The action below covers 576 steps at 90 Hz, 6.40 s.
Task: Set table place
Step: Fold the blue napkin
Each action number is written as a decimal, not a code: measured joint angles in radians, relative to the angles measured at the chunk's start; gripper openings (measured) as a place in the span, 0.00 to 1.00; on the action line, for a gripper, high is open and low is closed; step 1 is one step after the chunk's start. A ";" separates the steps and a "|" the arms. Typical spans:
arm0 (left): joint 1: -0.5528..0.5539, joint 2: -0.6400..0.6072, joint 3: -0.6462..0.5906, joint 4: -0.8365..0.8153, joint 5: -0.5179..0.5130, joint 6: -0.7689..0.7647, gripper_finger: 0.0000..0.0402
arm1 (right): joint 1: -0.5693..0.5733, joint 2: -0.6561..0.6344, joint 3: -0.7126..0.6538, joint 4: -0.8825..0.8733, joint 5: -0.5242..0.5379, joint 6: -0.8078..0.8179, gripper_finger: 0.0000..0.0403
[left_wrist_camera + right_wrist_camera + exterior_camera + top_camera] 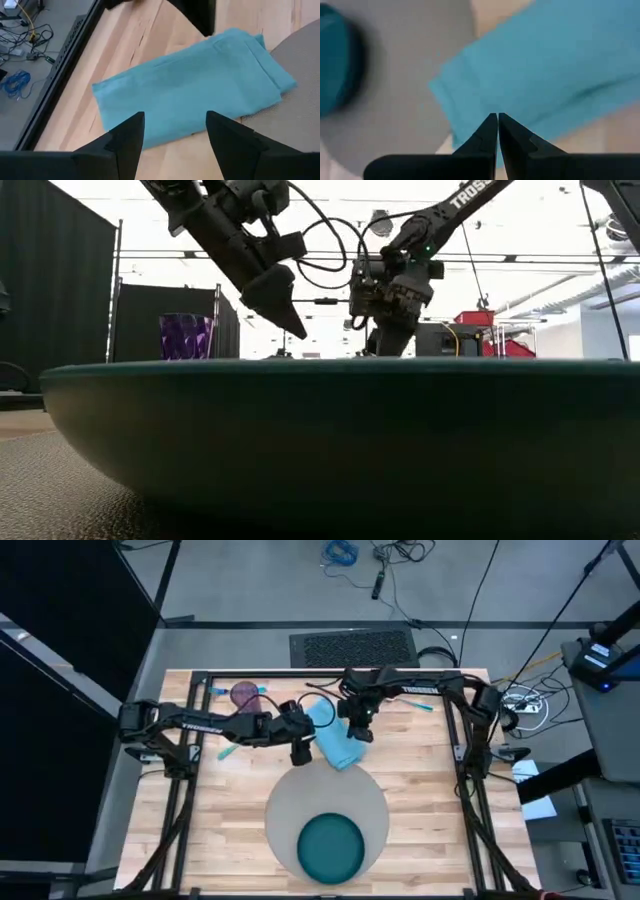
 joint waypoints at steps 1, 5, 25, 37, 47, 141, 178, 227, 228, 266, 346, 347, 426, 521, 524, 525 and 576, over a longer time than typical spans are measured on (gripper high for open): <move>0.000 0.000 0.000 0.000 0.000 0.000 0.49 | -0.002 0.003 0.000 0.000 -0.011 -0.006 0.00; 0.000 0.000 0.000 0.003 0.000 0.000 0.49 | -0.009 0.018 0.000 -0.005 -0.049 -0.021 0.00; 0.000 0.000 0.000 0.006 0.000 -0.001 0.49 | -0.016 0.119 0.000 0.062 -0.075 0.023 0.00; 0.000 0.000 0.000 0.001 0.000 -0.003 0.49 | 0.004 0.145 0.000 0.131 0.084 0.151 0.00; 0.000 0.000 0.000 -0.001 0.000 -0.004 0.49 | 0.019 0.151 0.001 0.179 0.164 0.312 0.00; 0.058 0.183 0.022 0.189 0.024 -0.085 0.49 | -0.095 -0.419 0.007 0.116 0.325 0.623 0.00; 0.067 0.341 0.112 0.081 0.076 -0.052 0.49 | -0.122 -0.531 0.007 0.017 0.311 0.574 0.00; -0.036 0.274 0.113 -0.330 0.069 -0.077 0.49 | -0.122 -0.531 0.007 -0.005 0.311 0.543 0.00; -0.040 0.270 0.112 -0.341 0.070 -0.079 0.49 | -0.122 -0.531 0.007 -0.005 0.311 0.542 0.00; -0.097 0.097 0.112 -0.328 0.027 -0.158 0.49 | -0.122 -0.531 0.007 -0.007 0.311 0.509 0.00; -0.094 0.179 0.111 -0.222 0.240 -0.252 0.49 | -0.099 -0.522 0.006 -0.061 0.309 0.485 0.00; -0.097 0.181 0.111 -0.216 0.239 -0.254 0.49 | -0.099 -0.522 0.006 -0.059 0.309 0.487 0.00; -0.097 0.268 0.111 -0.129 0.181 -0.260 0.49 | -0.080 -0.509 0.006 -0.045 0.311 0.492 0.00; -0.109 0.216 0.148 -0.200 0.129 -0.223 0.00 | -0.023 -0.484 -0.049 0.018 0.305 0.486 0.02; -0.110 0.212 0.159 -0.204 0.114 -0.216 0.00 | 0.000 -0.470 -0.076 0.049 0.301 0.483 0.04; -0.110 0.210 0.162 -0.205 0.107 -0.215 0.00 | 0.007 -0.466 -0.087 0.062 0.298 0.481 0.04; -0.109 0.175 0.164 -0.255 0.019 -0.189 0.00 | 0.314 -0.233 -0.402 0.855 0.324 0.288 0.50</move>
